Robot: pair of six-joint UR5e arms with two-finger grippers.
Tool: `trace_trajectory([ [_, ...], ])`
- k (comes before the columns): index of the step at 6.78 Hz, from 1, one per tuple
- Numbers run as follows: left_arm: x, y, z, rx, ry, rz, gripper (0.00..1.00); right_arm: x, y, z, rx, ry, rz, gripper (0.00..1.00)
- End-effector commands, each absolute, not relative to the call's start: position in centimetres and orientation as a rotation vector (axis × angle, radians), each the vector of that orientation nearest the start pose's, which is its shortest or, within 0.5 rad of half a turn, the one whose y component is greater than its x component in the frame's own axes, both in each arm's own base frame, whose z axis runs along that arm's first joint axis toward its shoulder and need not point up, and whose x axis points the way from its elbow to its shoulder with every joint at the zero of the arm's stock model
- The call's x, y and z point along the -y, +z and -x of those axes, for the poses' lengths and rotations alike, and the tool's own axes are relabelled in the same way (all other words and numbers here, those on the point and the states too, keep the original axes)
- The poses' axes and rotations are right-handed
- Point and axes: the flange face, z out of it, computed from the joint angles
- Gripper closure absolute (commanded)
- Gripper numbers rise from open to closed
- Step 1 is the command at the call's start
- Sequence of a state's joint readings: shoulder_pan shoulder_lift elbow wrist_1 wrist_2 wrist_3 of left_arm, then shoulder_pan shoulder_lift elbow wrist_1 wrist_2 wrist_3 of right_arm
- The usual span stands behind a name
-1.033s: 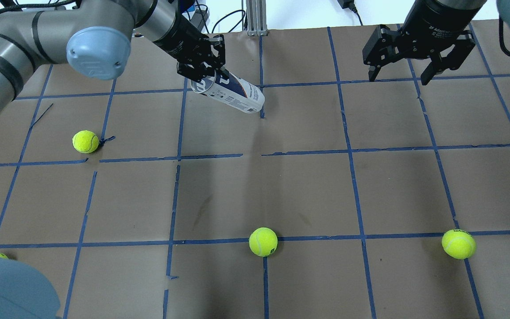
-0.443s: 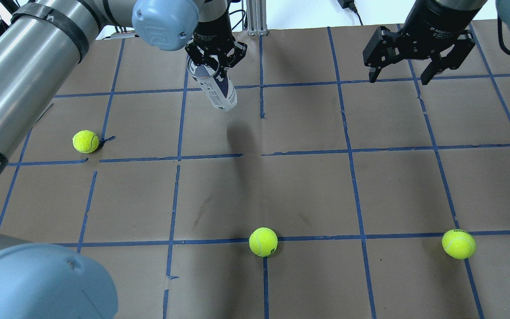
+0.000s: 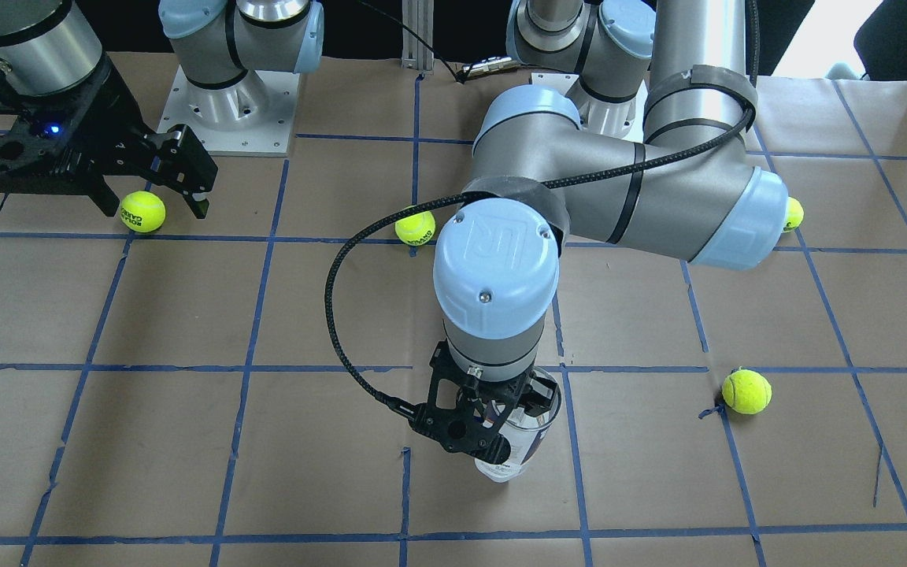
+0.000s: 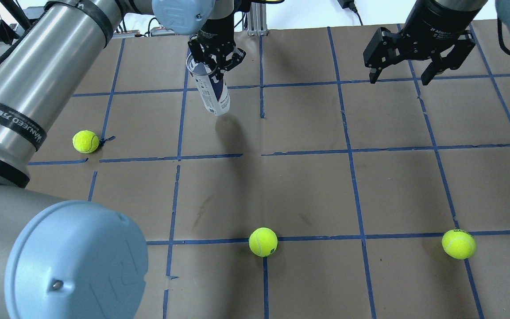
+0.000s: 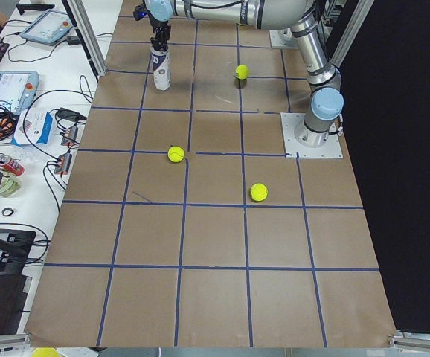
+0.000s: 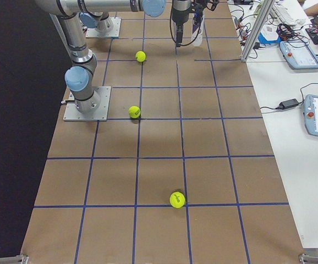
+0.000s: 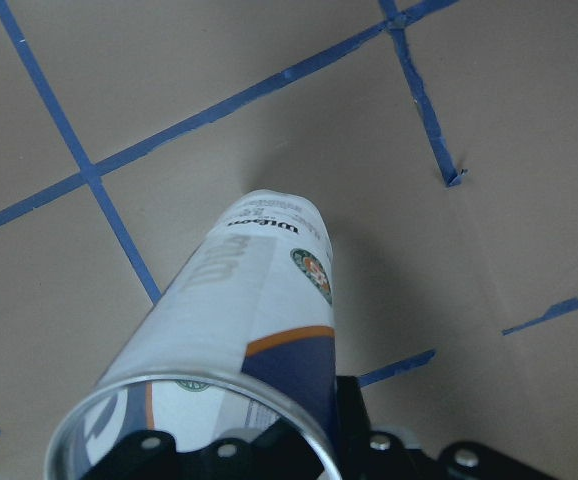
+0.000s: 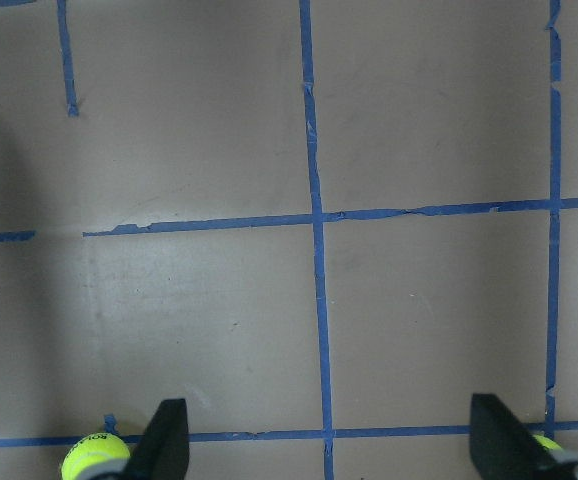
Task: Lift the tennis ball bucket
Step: 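Set the can upright on the table and open the left gripper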
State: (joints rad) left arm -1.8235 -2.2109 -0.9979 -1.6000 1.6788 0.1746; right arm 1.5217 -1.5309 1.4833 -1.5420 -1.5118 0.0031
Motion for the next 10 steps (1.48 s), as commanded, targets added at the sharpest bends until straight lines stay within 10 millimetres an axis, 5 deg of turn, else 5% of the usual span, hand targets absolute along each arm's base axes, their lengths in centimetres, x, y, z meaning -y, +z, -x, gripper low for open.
trace_trajectory([
  [1,69.0,34.6,30.5,-2.935,0.196,-0.718,0.99,51.6,50.8,-11.4,-3.084,-0.030,-0.082,0.00],
  [2,69.0,34.3,30.6,-2.952,0.205,-0.716,0.98,51.6,50.8,-11.4,-3.084,-0.030,-0.082,0.00],
  [3,68.8,34.2,30.9,-2.984,0.222,-0.711,0.80,51.6,50.8,-11.3,-3.087,-0.030,-0.082,0.00],
  [4,68.6,34.5,30.9,-2.984,0.233,-0.707,0.55,51.6,50.8,-11.3,-3.087,-0.030,-0.080,0.00],
  [5,68.4,35.5,30.8,-2.984,0.210,-0.708,0.16,51.6,50.8,-11.3,-3.087,-0.030,-0.080,0.00],
  [7,66.3,41.3,30.3,-2.998,0.097,-0.679,0.12,51.7,50.7,-11.4,-3.086,-0.028,-0.080,0.00],
  [8,63.5,46.1,29.6,-2.992,0.006,-0.670,0.12,51.7,50.7,-11.3,-3.089,-0.028,-0.080,0.00],
  [9,59.9,49.4,27.7,-3.022,-0.044,-0.584,0.12,51.7,50.7,-11.3,-3.087,-0.028,-0.082,0.00],
  [10,56.9,50.6,23.5,-3.059,-0.042,-0.359,0.12,51.7,50.7,-11.4,-3.085,-0.028,-0.084,0.00],
])
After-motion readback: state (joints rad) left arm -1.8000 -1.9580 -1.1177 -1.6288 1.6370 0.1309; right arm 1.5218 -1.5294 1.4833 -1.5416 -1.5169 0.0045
